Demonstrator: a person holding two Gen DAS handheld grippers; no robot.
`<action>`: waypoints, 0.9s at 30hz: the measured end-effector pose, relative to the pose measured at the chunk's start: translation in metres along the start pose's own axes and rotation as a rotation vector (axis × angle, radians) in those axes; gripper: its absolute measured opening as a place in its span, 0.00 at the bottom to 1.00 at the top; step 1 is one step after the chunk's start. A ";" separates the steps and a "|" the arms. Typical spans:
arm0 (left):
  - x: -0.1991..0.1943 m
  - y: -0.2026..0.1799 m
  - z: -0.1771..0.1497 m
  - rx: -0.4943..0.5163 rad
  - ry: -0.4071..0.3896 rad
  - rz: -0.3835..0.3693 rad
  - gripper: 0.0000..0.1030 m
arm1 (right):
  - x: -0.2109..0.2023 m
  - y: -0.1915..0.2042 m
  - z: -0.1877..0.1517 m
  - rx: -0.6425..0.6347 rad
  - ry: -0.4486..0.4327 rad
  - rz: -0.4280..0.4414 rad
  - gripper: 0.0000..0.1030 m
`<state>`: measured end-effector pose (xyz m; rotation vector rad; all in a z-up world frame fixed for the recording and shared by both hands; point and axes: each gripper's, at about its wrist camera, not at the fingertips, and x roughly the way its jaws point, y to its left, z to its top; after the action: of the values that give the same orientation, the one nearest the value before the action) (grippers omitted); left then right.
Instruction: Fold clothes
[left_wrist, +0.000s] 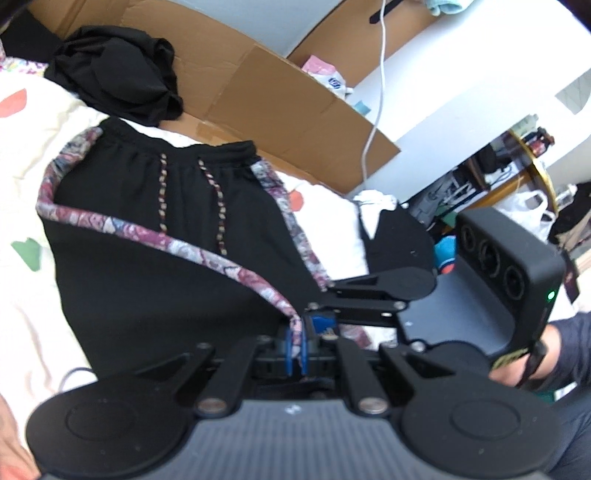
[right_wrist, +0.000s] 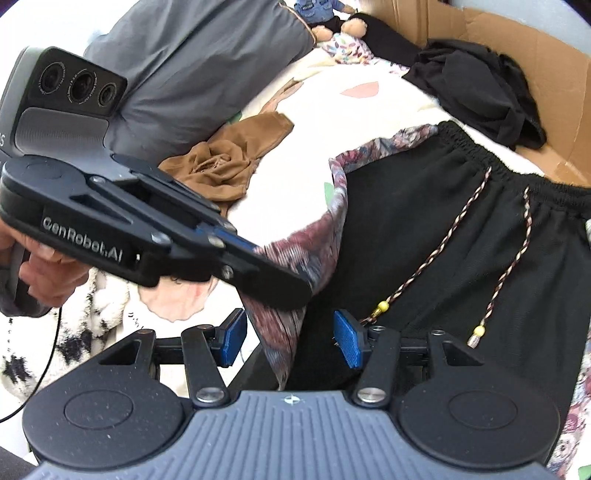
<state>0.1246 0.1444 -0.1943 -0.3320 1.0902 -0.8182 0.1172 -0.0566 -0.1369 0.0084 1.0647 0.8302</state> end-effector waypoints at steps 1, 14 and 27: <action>0.001 -0.003 0.000 0.005 0.003 -0.002 0.05 | -0.003 0.000 -0.001 -0.002 -0.015 -0.008 0.55; 0.015 -0.028 0.002 0.010 0.020 -0.023 0.06 | -0.022 -0.002 -0.014 -0.070 -0.043 -0.038 0.22; 0.006 -0.005 -0.013 -0.039 0.025 0.083 0.39 | -0.031 -0.018 -0.024 -0.052 -0.028 -0.056 0.06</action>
<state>0.1124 0.1389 -0.2008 -0.3081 1.1369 -0.7299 0.1028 -0.0968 -0.1318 -0.0535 1.0126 0.8052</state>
